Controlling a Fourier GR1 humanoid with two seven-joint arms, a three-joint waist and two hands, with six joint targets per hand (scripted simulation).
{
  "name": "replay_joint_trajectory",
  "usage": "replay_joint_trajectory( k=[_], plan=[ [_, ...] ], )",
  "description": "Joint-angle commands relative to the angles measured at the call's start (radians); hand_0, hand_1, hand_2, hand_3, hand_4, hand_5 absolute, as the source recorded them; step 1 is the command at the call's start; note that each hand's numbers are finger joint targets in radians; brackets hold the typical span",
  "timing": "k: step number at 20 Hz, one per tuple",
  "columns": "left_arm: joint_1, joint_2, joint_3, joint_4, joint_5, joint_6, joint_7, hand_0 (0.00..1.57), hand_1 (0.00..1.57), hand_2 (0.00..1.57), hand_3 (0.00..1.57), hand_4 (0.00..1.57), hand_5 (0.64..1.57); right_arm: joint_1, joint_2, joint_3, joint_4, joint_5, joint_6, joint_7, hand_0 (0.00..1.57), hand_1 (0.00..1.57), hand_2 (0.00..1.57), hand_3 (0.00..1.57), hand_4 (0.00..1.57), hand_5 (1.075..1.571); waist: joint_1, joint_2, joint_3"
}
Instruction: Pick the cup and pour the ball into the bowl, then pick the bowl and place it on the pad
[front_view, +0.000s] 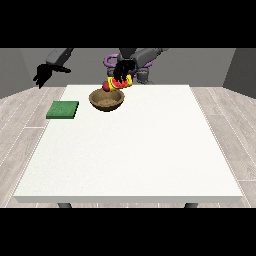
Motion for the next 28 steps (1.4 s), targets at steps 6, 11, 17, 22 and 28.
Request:
replay_joint_trajectory(
  k=[6, 11, 17, 22, 28],
  plan=[
    [-0.024, 0.000, -0.110, -0.023, -0.088, -0.212, -0.052, 0.00, 0.00, 1.57, 1.57, 1.25, 1.395, -0.021, -0.006, 0.001, 0.025, -0.013, 0.021, 0.035, 0.00, 0.00, 0.00, 0.16, 0.00, 1.516, -0.003, -0.022, 0.0001],
    [-0.181, 0.018, -0.127, 0.017, -0.187, -0.360, -0.091, 0.97, 0.97, 1.57, 1.57, 1.21, 1.419, -0.011, -0.002, 0.004, 0.048, -0.008, 0.026, 0.025, 0.00, 0.00, 0.00, 0.12, 0.00, 1.518, -0.003, -0.053, 0.0008],
    [-0.210, 0.002, -0.090, -0.006, -0.276, -0.393, -0.132, 1.54, 1.54, 1.57, 1.57, 1.21, 1.462, -0.012, -0.016, -0.005, 0.050, -0.009, 0.015, -0.012, 0.00, 0.00, 0.00, 0.20, 0.00, 1.518, 0.024, 0.002, 0.0002],
    [-0.150, 0.000, -0.071, -0.099, -0.262, -0.444, -0.149, 1.52, 1.52, 1.57, 1.57, 1.20, 1.462, 0.033, 0.010, 0.000, 0.089, -0.024, 0.051, 0.010, 0.00, 0.00, 0.00, 0.00, 0.43, 1.555, 0.030, -0.027, 0.0001],
    [-0.035, 0.081, 0.235, -0.222, 0.001, -0.161, -0.155, 0.36, 0.36, 1.57, 1.57, 0.99, 1.555, 0.067, 0.054, 0.005, 0.071, -0.023, 0.004, 0.027, 0.00, 0.00, 0.00, 0.00, 0.47, 1.558, 0.144, -0.041, -0.0048]
  ],
)
